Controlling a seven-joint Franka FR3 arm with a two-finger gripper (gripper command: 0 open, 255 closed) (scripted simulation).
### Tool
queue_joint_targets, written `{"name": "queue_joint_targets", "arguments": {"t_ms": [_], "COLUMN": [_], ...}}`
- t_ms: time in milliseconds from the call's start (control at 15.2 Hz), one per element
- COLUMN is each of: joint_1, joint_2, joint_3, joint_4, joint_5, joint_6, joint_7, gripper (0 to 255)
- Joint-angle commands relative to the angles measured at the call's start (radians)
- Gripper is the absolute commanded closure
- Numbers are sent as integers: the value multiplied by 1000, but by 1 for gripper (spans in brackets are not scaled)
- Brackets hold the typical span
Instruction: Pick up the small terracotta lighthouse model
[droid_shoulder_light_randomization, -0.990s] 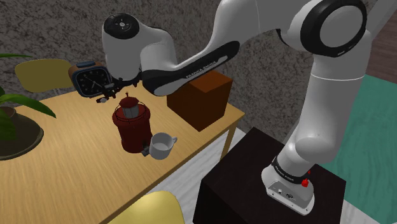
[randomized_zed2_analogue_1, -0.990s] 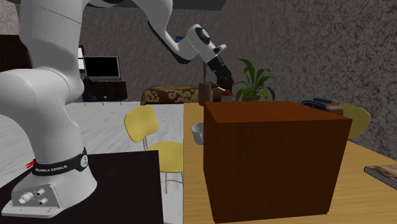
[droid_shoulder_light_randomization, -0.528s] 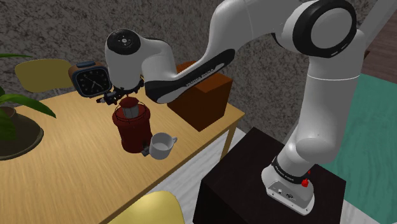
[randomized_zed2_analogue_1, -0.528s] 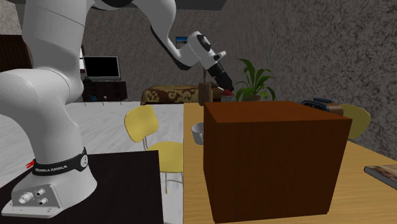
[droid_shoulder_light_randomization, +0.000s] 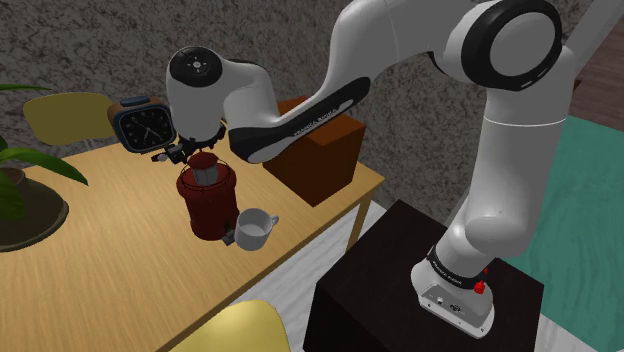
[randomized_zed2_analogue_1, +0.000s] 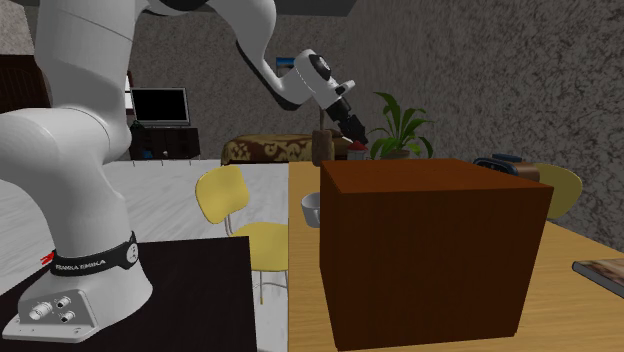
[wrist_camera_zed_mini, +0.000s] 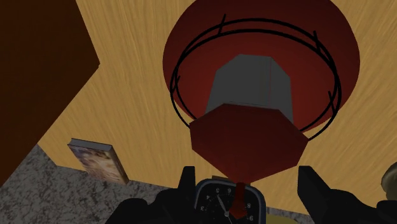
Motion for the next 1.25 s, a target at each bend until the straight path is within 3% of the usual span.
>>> {"name": "queue_joint_targets", "arguments": {"t_ms": [0,1188], "joint_1": [0,-22], "joint_2": [2,-69], "joint_3": [0,43], "joint_4": [-4,95], "joint_5": [1,138], "joint_6": [-1,-117], "joint_7": [1,-151], "gripper": [255,255]}}
